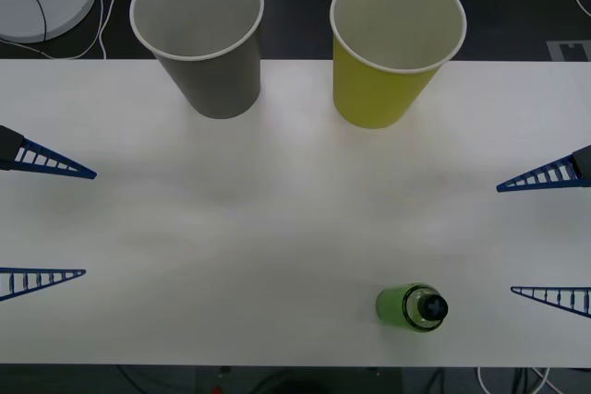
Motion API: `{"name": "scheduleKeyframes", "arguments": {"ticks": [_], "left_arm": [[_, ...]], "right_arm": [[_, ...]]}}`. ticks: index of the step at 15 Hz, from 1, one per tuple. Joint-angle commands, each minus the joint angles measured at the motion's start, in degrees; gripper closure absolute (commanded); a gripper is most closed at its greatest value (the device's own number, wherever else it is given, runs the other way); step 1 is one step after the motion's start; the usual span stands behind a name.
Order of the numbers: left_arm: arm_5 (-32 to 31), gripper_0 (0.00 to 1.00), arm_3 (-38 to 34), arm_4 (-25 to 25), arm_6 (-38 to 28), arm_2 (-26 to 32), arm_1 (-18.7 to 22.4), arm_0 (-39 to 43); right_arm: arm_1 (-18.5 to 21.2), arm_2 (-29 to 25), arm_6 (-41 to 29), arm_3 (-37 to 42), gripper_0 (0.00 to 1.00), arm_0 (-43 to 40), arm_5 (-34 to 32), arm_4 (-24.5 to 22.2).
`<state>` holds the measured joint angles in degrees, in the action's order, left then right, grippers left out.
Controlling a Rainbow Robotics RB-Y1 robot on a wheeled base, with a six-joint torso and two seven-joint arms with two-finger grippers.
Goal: Put the can into the green bin and the plastic bottle into the gray bin
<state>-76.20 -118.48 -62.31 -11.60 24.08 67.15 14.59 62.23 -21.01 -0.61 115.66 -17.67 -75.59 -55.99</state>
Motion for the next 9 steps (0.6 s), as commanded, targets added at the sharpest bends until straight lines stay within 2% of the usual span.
{"name": "scheduleKeyframes", "arguments": {"ticks": [1,4,5,7,9], "left_arm": [[0.0,0.00,0.0,0.0,0.0,0.0,0.0,0.0],[0.0,0.00,0.0,0.0,0.0,0.0,0.0,0.0],[0.0,0.00,0.0,0.0,0.0,0.0,0.0,0.0],[0.0,0.00,0.0,0.0,0.0,0.0,0.0,0.0],[0.0,0.00,0.0,0.0,0.0,0.0,0.0,0.0]], "right_arm": [[0.0,0.0,0.0,0.0,0.00,0.0,0.0,0.0],[0.0,0.0,0.0,0.0,0.00,0.0,0.0,0.0],[-1.6,2.5,-0.1,-1.0,0.00,-2.5,-0.5,0.1],[-1.0,2.7,0.1,-1.2,0.00,-3.9,-0.3,2.6],[-1.0,2.6,1.1,-1.2,0.00,-4.3,-0.3,3.2]]}}
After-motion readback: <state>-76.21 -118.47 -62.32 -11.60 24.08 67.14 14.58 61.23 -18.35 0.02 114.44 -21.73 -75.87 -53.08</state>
